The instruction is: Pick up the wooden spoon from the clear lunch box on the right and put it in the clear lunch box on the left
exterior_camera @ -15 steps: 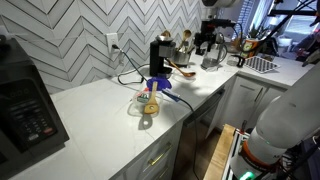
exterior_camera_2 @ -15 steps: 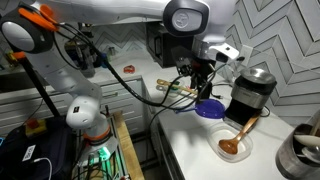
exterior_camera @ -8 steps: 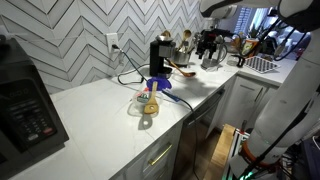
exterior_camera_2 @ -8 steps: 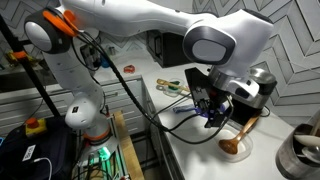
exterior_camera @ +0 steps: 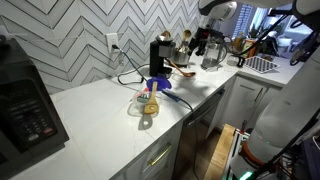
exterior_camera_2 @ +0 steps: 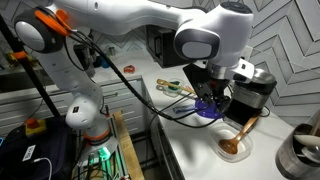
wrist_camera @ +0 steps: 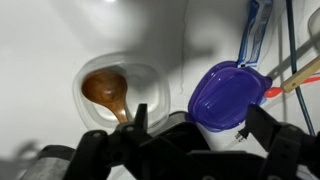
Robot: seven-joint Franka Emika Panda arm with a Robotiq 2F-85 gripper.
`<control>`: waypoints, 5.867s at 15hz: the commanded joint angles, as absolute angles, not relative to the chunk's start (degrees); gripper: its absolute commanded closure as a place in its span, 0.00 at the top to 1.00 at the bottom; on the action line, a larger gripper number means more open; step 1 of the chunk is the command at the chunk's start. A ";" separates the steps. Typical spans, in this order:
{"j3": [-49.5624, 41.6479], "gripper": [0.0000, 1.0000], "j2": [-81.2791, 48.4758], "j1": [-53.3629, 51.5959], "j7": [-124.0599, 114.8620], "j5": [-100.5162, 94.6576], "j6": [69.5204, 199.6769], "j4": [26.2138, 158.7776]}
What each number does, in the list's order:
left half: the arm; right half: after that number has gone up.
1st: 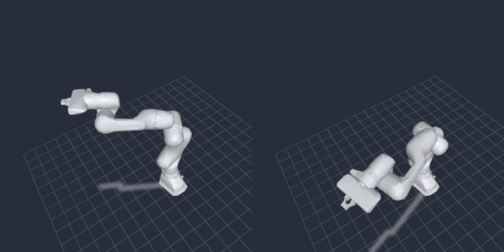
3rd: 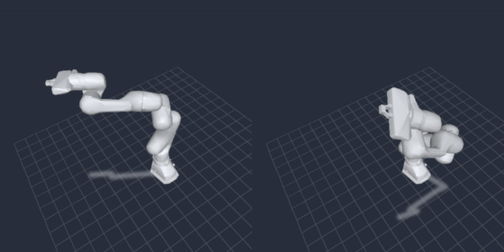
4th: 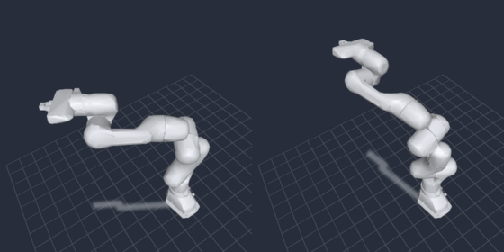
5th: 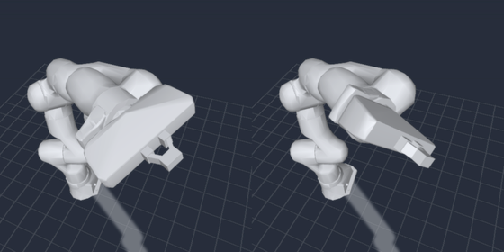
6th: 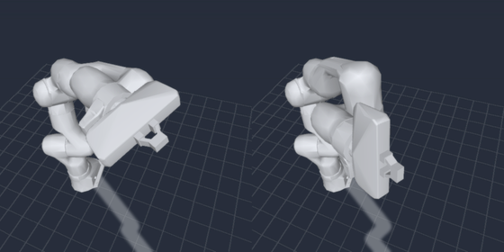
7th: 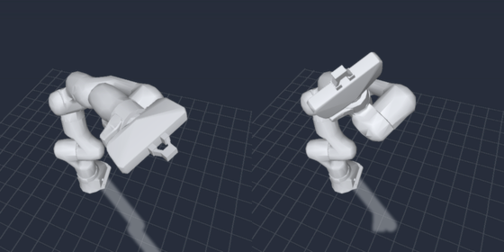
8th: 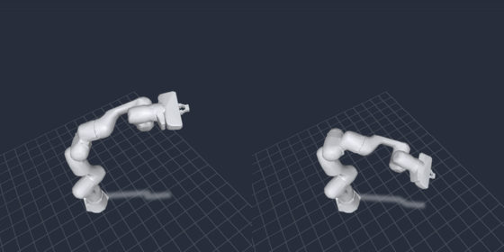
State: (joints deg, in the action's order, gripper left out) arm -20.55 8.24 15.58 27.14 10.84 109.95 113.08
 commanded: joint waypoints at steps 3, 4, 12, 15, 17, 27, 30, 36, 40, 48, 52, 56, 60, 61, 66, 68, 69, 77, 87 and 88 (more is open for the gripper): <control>-22.32 1.00 5.46 14.97 45.78 21.70 126.00 119.30; -22.85 1.00 3.84 15.66 48.04 22.95 127.51 118.56; -22.28 1.00 3.25 17.48 48.98 32.42 118.95 117.73; -22.08 1.00 3.61 17.37 48.97 32.65 118.72 117.83; -22.07 1.00 2.04 17.09 52.44 38.97 127.15 118.14; -20.52 1.00 -4.88 19.31 48.46 48.28 136.49 113.40; -20.51 1.00 -5.40 19.56 52.67 44.27 135.46 113.36; -19.27 1.00 -8.69 20.69 59.82 38.37 138.10 113.15; -17.43 1.00 -11.39 21.63 65.04 40.45 141.64 113.60; -15.29 0.70 -15.56 23.80 63.92 37.70 143.63 113.26; -13.09 0.64 -16.53 25.00 65.72 41.37 143.85 112.99; -10.78 0.67 -17.74 25.48 69.72 45.72 147.32 112.79; -9.74 0.70 -18.78 25.60 73.52 49.18 150.50 112.35; -9.85 0.66 -18.97 25.52 73.53 49.02 150.57 112.37; -10.87 0.19 -18.28 25.56 72.35 46.65 149.30 112.55; -11.59 0.05 -16.84 25.56 71.05 45.09 148.37 112.83; -11.99 0.01 -15.98 25.46 69.50 44.56 147.94 112.99; -15.99 0.06 -10.18 24.69 44.31 32.24 140.16 112.36; -22.35 0.06 10.85 24.82 48.94 50.23 122.16 114.36; -23.13 0.06 12.83 24.16 49.61 51.33 119.27 114.87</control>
State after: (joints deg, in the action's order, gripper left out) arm -20.27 6.36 26.15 46.99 47.31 126.18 111.80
